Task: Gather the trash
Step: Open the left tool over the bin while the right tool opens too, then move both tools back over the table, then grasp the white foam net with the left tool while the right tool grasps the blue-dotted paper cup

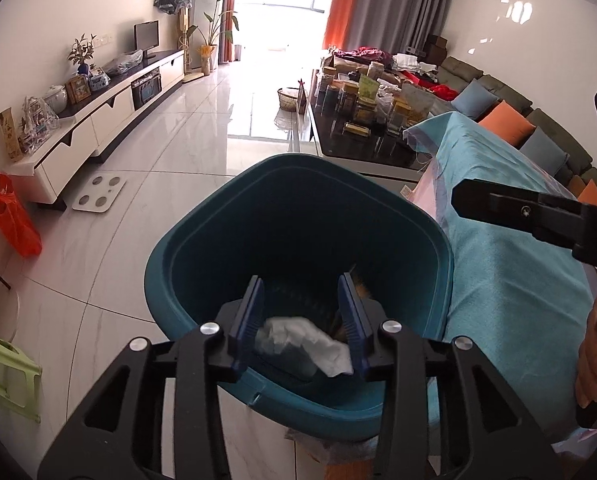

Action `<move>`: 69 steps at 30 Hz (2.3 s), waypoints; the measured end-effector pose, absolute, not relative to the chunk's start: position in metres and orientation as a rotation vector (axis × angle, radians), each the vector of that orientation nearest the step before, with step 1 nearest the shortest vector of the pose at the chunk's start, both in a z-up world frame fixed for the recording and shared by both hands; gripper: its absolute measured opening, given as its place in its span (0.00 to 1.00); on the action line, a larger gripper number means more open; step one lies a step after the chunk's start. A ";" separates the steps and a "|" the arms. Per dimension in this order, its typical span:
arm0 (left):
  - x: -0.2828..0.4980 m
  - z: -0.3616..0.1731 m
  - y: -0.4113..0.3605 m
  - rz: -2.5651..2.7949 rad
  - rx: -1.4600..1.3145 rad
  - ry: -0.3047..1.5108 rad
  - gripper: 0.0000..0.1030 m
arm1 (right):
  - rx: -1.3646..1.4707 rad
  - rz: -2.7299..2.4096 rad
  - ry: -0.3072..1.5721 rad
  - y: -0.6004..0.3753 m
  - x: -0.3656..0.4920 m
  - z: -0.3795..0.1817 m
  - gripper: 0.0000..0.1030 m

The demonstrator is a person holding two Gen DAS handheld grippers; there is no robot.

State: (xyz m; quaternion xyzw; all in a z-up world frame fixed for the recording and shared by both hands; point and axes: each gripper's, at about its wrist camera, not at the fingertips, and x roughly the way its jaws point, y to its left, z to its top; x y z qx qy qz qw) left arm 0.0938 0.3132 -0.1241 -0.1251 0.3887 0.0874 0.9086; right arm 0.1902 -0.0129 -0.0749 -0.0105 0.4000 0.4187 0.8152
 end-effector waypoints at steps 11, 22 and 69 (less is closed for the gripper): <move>0.071 -0.095 0.271 0.157 -0.182 0.704 0.53 | 0.043 0.894 0.796 -0.056 0.184 -0.057 0.36; 0.068 -0.052 0.180 -0.088 -0.088 0.579 0.61 | 0.108 0.749 0.623 -0.164 0.148 -0.018 0.43; 0.197 -0.070 -0.078 -0.528 0.205 0.690 0.19 | 0.315 0.062 0.609 -0.442 0.088 -0.065 0.29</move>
